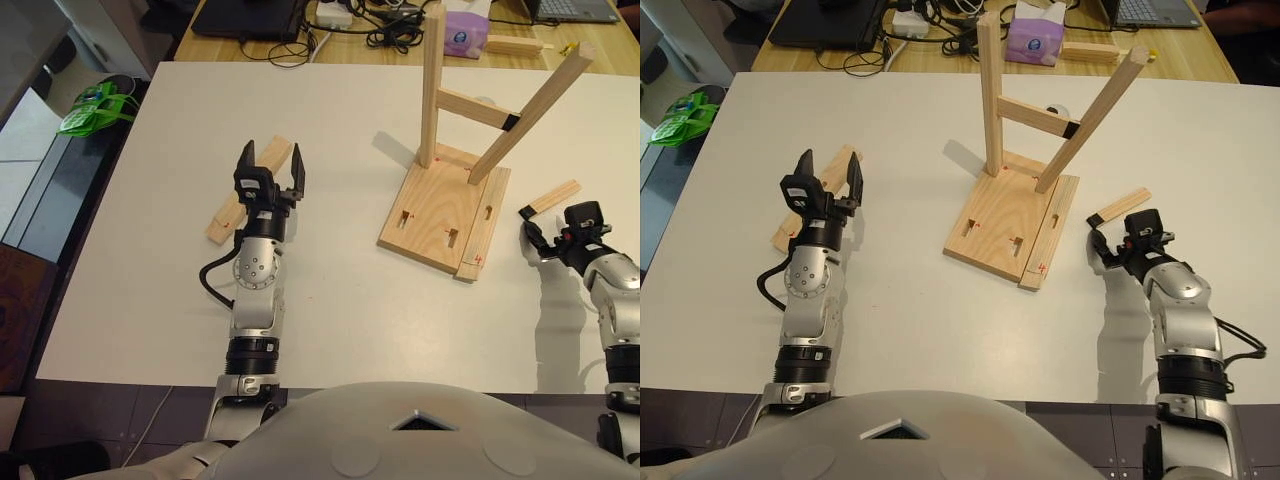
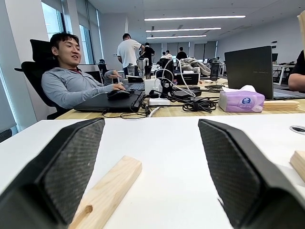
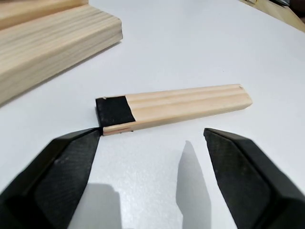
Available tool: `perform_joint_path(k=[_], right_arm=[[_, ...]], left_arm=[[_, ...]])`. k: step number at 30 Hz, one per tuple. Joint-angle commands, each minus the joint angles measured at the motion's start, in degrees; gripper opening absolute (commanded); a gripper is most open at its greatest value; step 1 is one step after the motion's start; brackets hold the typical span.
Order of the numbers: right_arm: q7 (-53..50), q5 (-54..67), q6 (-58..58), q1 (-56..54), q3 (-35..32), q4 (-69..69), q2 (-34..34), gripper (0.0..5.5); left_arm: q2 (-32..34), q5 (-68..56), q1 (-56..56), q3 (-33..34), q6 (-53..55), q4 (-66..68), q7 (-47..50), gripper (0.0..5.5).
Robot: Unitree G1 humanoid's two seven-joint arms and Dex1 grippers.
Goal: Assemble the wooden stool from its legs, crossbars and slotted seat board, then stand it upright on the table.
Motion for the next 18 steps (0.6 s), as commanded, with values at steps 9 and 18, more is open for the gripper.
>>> perform_joint_path(k=[9,18], right_arm=[[2.6,1.5,-5.5,3.1,-6.0,-0.5,-2.2,4.0],[2.6,5.0,-4.3,4.5,-7.3,-5.9,2.8,4.0]], left_arm=[[-0.5,0.5,0.3,0.0,-0.9,1.0,1.4,3.63],[-0.8,0.5,1.5,-0.4,-0.9,0.5,1.6,3.63]])
